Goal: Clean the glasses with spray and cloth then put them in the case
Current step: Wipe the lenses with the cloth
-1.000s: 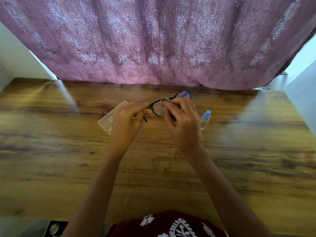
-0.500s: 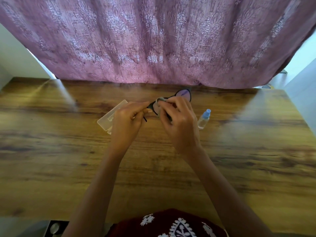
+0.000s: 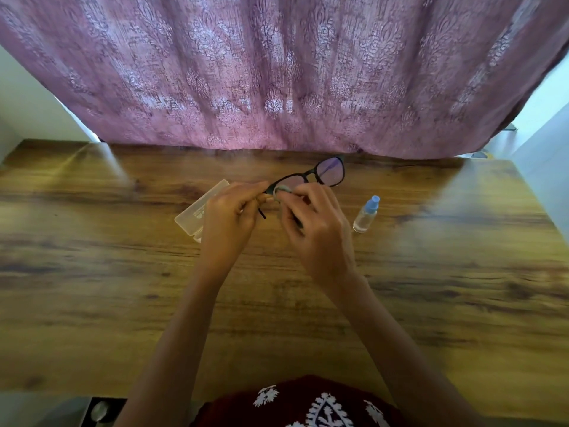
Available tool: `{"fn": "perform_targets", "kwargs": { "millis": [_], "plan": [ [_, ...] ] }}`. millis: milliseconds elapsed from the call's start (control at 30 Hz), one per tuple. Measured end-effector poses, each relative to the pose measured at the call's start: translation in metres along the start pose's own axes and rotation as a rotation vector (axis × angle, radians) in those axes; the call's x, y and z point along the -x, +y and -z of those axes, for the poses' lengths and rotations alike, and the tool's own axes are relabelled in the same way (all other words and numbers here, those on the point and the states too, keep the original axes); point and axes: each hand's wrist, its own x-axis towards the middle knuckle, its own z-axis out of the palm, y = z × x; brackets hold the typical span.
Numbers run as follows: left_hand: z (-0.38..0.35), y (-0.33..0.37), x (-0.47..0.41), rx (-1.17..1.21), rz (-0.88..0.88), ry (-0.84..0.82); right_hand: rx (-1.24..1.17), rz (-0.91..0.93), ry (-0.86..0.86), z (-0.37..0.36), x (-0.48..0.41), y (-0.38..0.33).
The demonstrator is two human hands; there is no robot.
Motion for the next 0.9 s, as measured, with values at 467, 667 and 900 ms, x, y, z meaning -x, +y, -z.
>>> {"fn": "perform_targets", "kwargs": {
  "millis": [467, 667, 900],
  "plan": [
    [-0.003, 0.001, 0.003, -0.015, 0.043, -0.01, 0.003, 0.01, -0.053, 0.001, 0.009, 0.001],
    [0.0, 0.001, 0.002, 0.014, 0.047, 0.003, 0.027, -0.093, -0.002, 0.001, -0.005, 0.014],
    [0.001, 0.001, 0.002, 0.004, 0.079, 0.025, 0.003, -0.052, -0.033, 0.002, 0.013, 0.011]
  ]
}}
